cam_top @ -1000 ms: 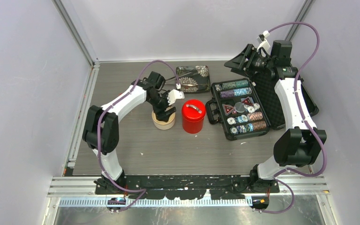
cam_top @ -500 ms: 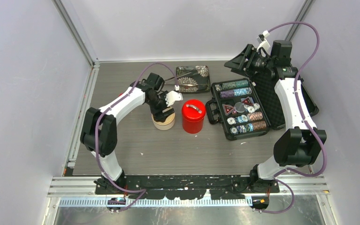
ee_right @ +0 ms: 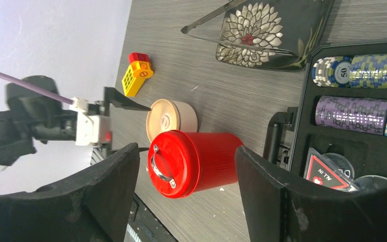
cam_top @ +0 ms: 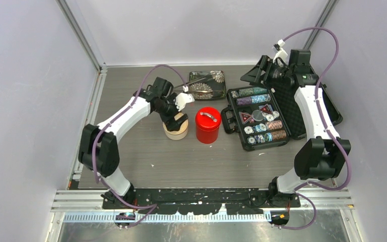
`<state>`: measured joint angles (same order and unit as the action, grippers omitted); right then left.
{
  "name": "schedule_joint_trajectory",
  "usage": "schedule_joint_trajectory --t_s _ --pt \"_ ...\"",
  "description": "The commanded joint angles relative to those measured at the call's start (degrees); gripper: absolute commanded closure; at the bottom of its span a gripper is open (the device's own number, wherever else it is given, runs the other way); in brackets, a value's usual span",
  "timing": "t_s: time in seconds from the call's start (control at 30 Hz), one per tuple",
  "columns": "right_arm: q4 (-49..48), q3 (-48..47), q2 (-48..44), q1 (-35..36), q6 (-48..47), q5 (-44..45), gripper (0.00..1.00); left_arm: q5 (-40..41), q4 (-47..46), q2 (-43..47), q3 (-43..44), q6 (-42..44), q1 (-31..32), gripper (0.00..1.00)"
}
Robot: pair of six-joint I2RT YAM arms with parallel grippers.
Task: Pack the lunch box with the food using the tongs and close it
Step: Close the box lid on the packing box, then reset both arms
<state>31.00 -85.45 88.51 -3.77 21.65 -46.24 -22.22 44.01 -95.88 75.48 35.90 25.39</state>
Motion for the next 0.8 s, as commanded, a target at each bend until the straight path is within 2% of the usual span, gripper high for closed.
schedule_joint_trajectory --t_s 0.0,0.37,0.5,0.77 --pt "0.7 -1.0 -4.2 -0.2 -5.2 1.5 0.24 -2.0 -2.0 5.9 4.2 -9.8 -1.5 0.02" --pt "2.2 -3.3 -6.5 -0.1 -7.9 6.8 0.12 -2.4 0.2 16.5 9.1 -24.4 -12.8 0.00" --pt "2.1 0.1 -11.1 -0.2 -9.1 10.6 0.12 12.7 -0.1 20.9 7.8 -31.1 -14.1 0.00" --pt "0.8 11.7 -23.5 -0.2 -8.4 19.2 0.11 21.2 6.2 32.4 -0.1 -33.8 -14.8 0.00"
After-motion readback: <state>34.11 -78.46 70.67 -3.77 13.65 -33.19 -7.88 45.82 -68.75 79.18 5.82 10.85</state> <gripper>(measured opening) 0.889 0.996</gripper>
